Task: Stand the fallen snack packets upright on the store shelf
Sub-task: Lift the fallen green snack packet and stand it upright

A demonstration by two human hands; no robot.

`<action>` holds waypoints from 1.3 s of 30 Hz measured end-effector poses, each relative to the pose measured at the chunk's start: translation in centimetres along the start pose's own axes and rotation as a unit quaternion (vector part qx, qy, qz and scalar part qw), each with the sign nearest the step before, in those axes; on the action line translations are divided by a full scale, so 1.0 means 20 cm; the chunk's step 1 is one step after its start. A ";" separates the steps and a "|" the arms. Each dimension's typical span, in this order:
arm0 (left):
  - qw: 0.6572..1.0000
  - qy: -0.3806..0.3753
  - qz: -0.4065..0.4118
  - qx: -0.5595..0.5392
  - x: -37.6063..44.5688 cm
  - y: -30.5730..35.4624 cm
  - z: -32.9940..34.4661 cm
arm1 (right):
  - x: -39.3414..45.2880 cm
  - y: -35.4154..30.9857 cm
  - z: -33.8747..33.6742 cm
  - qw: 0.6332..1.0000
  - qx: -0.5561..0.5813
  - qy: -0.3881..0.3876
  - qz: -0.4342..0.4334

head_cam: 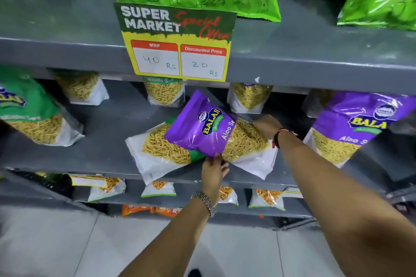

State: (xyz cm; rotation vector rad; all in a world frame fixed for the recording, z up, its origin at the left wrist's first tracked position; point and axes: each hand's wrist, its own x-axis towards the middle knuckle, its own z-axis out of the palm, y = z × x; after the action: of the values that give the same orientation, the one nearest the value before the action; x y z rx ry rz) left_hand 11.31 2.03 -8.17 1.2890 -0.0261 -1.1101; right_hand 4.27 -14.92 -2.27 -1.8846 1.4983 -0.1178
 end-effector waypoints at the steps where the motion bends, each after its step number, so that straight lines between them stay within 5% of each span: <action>1: 1.000 -0.003 0.004 -0.003 -0.01 0.00 -0.01 | -0.05 0.02 0.01 0.999 0.030 0.010 0.012; 5: 0.999 -0.026 0.020 -0.011 -0.09 -0.01 -0.09 | -0.28 0.19 0.06 0.992 0.099 0.053 0.057; 11: 0.987 -0.036 0.067 0.144 -0.14 -0.03 -0.19 | -0.67 0.50 0.25 0.950 0.250 0.144 0.120; 19: 0.954 -0.133 0.116 0.240 -0.32 0.01 -0.15 | -1.00 0.63 0.28 0.899 0.365 0.212 0.118; 27: 0.962 -0.126 0.108 0.216 -0.22 0.20 0.01 | -0.78 0.54 0.14 0.919 0.320 0.221 0.064; 39: 0.949 -0.140 0.160 0.233 0.04 0.30 0.23 | -0.36 0.43 0.07 0.890 0.362 0.275 0.032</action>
State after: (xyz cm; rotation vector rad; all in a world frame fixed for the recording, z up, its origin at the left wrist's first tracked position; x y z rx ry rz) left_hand 12.85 -2.71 -2.48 1.4643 -0.7252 -1.0254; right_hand -4.35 -8.57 -5.72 -1.2243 1.5552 -1.1025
